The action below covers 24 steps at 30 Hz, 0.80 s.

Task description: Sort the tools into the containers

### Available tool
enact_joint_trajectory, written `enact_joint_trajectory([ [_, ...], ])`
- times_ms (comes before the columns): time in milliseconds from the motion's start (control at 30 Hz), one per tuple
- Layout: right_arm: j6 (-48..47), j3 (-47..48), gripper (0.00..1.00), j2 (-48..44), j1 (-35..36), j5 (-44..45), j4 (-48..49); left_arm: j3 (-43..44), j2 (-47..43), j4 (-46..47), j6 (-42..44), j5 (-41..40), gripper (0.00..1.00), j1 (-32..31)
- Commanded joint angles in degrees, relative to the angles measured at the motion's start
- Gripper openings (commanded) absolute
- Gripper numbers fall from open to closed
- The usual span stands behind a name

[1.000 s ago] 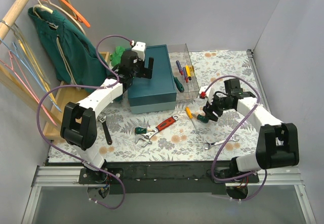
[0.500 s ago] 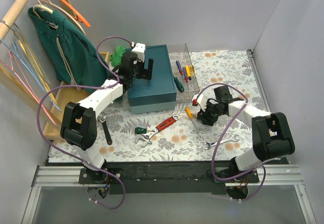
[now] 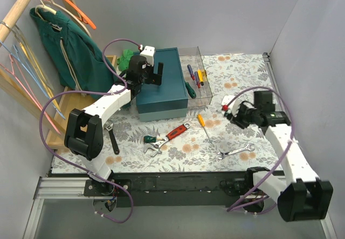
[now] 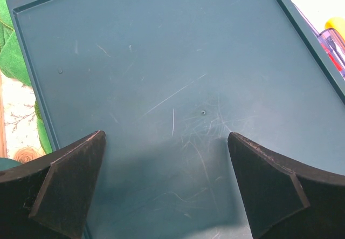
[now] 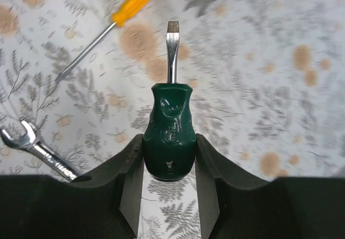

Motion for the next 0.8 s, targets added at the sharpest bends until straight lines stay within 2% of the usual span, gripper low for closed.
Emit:
enact_joint_trajectory([
  [0, 5.78, 6.85, 0.01, -8.60, -4.52, -10.72, 3.07, 1.70, -0.37, 1.23, -0.15, 0.64, 0.98, 0.13],
  [67, 18.07, 7.37, 0.01, -9.24, -4.09, -13.35, 15.68, 2.06, 0.15, 1.32, -0.15, 0.46, 0.98, 0.13],
  [167, 32.15, 13.68, 0.01, -0.30, 0.20, -10.49, 22.60, 2.67, 0.42, 1.06, -0.68, 0.99, 0.98, 0.13],
  [333, 48.85, 31.41, 0.01, 21.47, 4.09, -11.08, 20.08, 2.68, -0.37, 0.71, -1.30, 1.34, 0.98, 0.04],
  [367, 54.19, 33.72, 0.01, 23.96, 4.96, -10.82, 19.81, 2.59, -0.72, 0.71, -1.21, 1.25, 0.98, 0.04],
  [500, 64.42, 40.94, 0.01, 33.20, 6.29, -9.33, 21.29, 1.54, -2.04, 0.80, 0.02, 0.64, 0.98, -0.05],
  [533, 65.92, 42.95, 0.05, 36.35, 6.55, -8.28, 20.60, 1.18, -2.65, 0.80, 0.37, 0.29, 0.98, -0.05],
  [600, 67.42, 49.54, 0.25, 39.88, 6.55, -7.75, 17.98, 0.66, -3.01, 0.88, 0.46, 0.28, 0.98, -0.05],
  [633, 67.51, 51.48, 0.41, 42.51, 6.64, -6.00, 14.92, 0.39, -3.36, 0.88, 0.46, 0.37, 0.98, -0.05],
  [667, 67.60, 53.24, 0.63, 43.14, 6.55, -5.29, 14.62, 0.13, -3.53, 0.88, 0.46, 0.55, 0.98, -0.05],
  [767, 63.84, 51.33, 0.76, 41.05, 6.64, -4.93, 16.64, -0.14, -3.71, 0.97, 0.11, 0.90, 0.98, -0.05],
])
